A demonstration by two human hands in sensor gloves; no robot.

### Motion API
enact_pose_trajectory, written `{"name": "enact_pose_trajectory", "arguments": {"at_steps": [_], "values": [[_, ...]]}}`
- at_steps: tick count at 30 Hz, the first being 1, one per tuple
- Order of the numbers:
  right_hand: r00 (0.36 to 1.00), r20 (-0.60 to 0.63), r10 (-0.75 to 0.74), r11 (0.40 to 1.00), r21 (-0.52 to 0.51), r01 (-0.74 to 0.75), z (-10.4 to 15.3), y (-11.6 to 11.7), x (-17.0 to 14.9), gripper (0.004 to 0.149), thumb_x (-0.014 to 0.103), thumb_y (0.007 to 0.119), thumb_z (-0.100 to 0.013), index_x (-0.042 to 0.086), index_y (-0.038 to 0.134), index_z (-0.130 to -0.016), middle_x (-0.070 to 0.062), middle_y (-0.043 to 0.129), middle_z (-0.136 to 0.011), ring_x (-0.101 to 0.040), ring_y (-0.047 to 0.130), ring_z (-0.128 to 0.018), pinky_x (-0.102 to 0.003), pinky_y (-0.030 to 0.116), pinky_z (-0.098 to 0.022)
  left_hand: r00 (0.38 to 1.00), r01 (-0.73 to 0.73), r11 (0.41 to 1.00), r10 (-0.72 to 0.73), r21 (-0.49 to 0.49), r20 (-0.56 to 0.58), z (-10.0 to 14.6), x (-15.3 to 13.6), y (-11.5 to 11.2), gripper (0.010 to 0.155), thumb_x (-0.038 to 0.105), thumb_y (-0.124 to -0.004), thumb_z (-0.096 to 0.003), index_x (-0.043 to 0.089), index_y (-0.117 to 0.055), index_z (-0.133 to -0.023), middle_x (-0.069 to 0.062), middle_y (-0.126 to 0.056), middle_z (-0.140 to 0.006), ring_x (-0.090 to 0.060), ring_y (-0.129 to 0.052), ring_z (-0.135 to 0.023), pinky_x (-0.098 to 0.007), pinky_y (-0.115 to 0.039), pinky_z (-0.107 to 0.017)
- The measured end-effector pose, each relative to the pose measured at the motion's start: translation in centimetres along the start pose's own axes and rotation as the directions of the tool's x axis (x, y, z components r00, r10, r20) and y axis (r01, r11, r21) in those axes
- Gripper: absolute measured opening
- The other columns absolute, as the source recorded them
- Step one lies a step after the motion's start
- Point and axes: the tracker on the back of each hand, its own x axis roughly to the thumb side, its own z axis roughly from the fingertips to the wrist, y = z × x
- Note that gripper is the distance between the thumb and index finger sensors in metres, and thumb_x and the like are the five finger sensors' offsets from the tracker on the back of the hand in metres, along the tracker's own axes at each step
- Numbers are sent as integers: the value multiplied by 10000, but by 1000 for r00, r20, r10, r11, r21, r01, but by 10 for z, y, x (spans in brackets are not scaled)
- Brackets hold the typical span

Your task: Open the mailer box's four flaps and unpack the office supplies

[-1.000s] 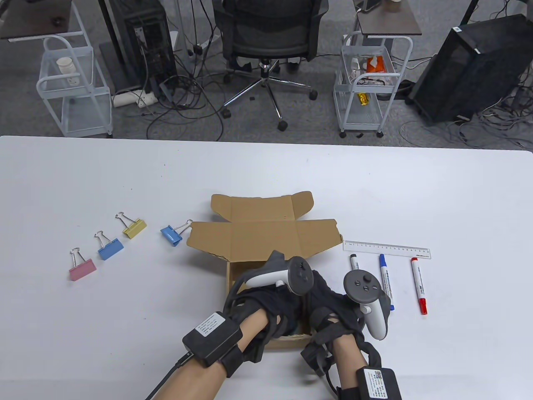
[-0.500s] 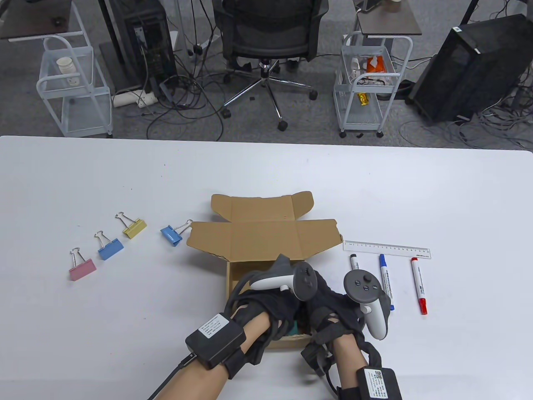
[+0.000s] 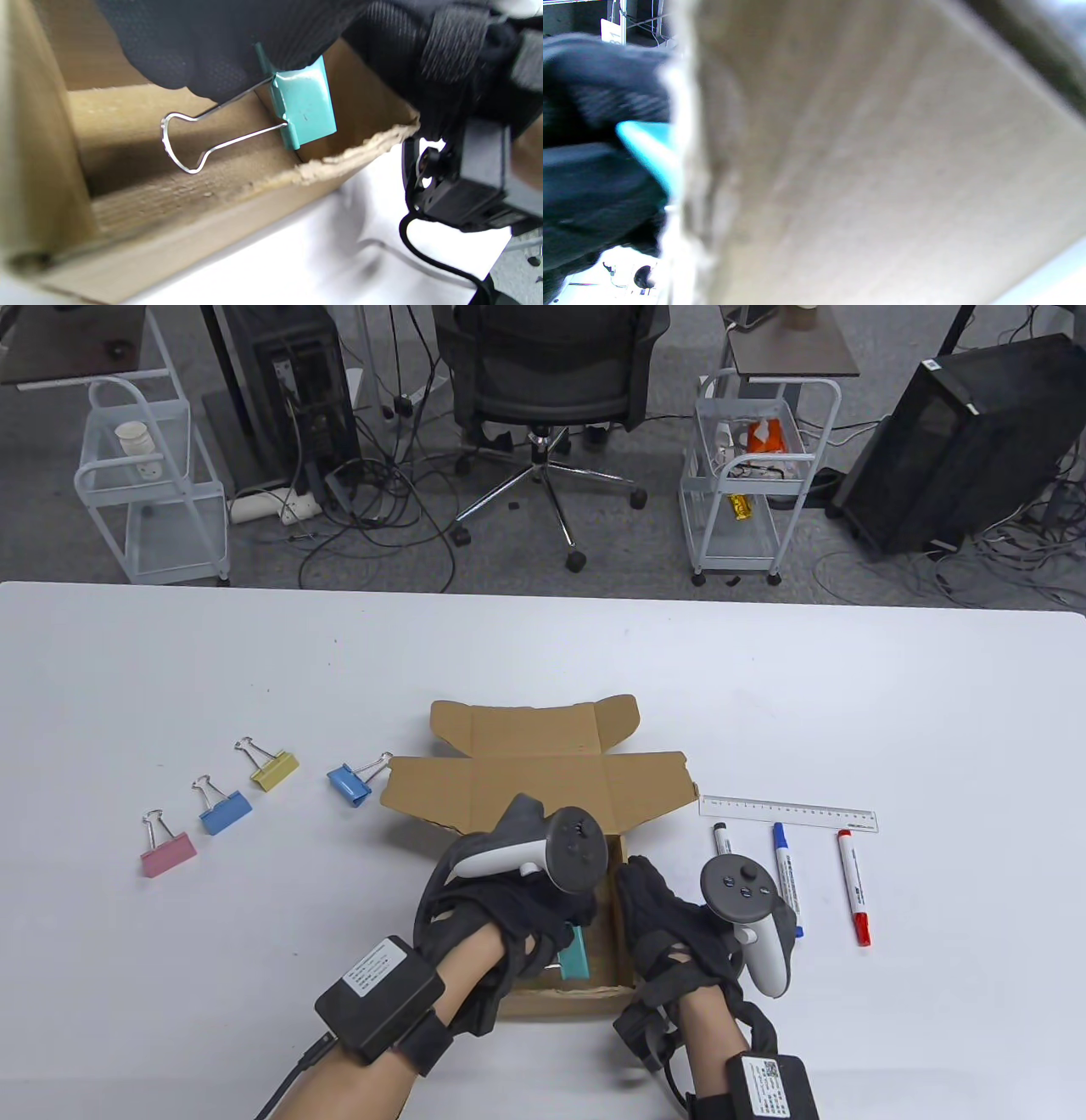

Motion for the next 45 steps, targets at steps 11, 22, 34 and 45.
{"name": "enact_pose_trajectory", "arguments": {"at_steps": [11, 22, 34, 45], "values": [[1000, 0, 0, 1000, 1, 0, 0, 0, 0, 739, 465, 408, -645, -78, 315, -1137, -387, 423, -1188, -650, 492, -1015, -715, 496, -708, 984, -176, 968, 178, 179, 3, 85, -62, 40, 550, 243, -781, -560, 152, -603, -1072, -152, -800, -988, -354, -957, -834, -517, -817, -646], [1000, -1, -5, 1000, -1, 5, 0, 0, -1, 740, 467, 410, -645, -78, 318, -1137, -386, 424, -1188, -645, 492, -1018, -713, 495, -709, 935, -295, 917, 335, 270, -113, 114, -150, 37, 547, 238, -778, -565, 143, -604, -1074, -163, -796, -990, -366, -950, -835, -527, -809, -646], [1000, -3, 3, 1000, -3, -3, 0, -1, 0, 742, 468, 413, -645, -80, 321, -1137, -391, 426, -1186, -650, 493, -1014, -716, 497, -706, 844, -352, 877, 449, 328, -294, 86, -244, 19, 546, 228, -771, -571, 140, -592, -1079, -169, -776, -1001, -381, -923, -851, -536, -785, -662], [1000, -5, -1, 1000, -8, 1, 1, -1, -1, 742, 471, 418, -646, -77, 323, -1137, -387, 428, -1187, -646, 495, -1016, -714, 498, -707, 769, -416, 847, 522, 331, -369, 51, -292, 2, 548, 227, -761, -578, 140, -579, -1087, -173, -764, -1012, -386, -906, -868, -537, -769, -677]]}}
